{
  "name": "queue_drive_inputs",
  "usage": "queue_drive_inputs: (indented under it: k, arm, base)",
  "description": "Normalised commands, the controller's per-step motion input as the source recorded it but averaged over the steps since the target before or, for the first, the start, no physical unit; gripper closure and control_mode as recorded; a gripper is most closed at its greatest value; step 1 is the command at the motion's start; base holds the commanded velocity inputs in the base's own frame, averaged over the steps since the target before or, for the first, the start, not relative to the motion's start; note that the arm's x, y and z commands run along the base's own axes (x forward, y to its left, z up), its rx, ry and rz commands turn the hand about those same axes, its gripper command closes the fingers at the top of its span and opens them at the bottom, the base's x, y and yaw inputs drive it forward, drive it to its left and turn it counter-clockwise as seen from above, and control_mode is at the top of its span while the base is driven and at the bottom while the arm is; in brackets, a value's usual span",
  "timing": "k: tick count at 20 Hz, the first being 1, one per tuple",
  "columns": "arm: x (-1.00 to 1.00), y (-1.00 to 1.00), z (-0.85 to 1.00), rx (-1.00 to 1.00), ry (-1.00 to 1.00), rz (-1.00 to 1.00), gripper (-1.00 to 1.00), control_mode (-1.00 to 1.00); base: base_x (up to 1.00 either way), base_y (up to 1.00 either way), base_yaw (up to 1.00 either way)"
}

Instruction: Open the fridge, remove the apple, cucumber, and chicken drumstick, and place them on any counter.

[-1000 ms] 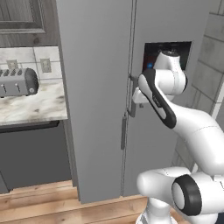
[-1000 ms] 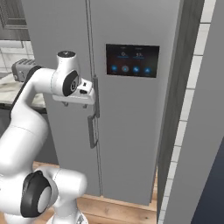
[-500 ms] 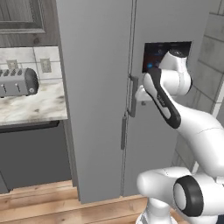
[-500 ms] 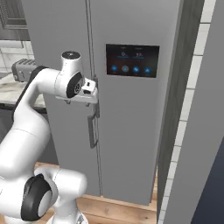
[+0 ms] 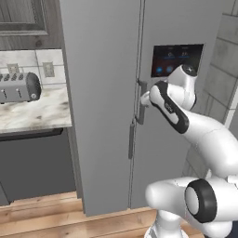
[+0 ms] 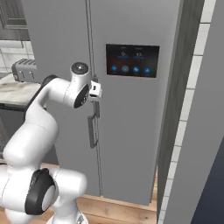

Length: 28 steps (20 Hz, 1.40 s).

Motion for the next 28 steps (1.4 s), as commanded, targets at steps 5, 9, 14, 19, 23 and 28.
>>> queue_drive_inputs:
  k: [5, 9, 14, 19, 23, 28]
  arm:
    - [0.54, -0.16, -0.02, 0.08, -0.01, 0.0, -1.0, -1.0]
    - [0.5, -0.1, -0.08, 0.06, -0.06, 0.0, -1.0, -1.0]
    - [0.43, 0.08, -0.09, 0.01, -0.2, 0.0, -1.0, -1.0]
    - [0.39, 0.02, -0.04, 0.02, -0.15, -0.03, -1.0, -1.0]
    - [0.42, 0.0, -0.06, 0.03, -0.05, -0.03, -1.0, -1.0]
    - [0.57, 0.0, -0.04, 0.03, 0.0, -0.05, -1.0, -1.0]
  base:
    - [0.0, 0.0, 0.0]
    - [0.0, 0.0, 0.0]
    - [0.0, 0.0, 0.0]
    - [0.0, 0.0, 0.0]
    - [0.0, 0.0, 0.0]
    - [0.0, 0.0, 0.0]
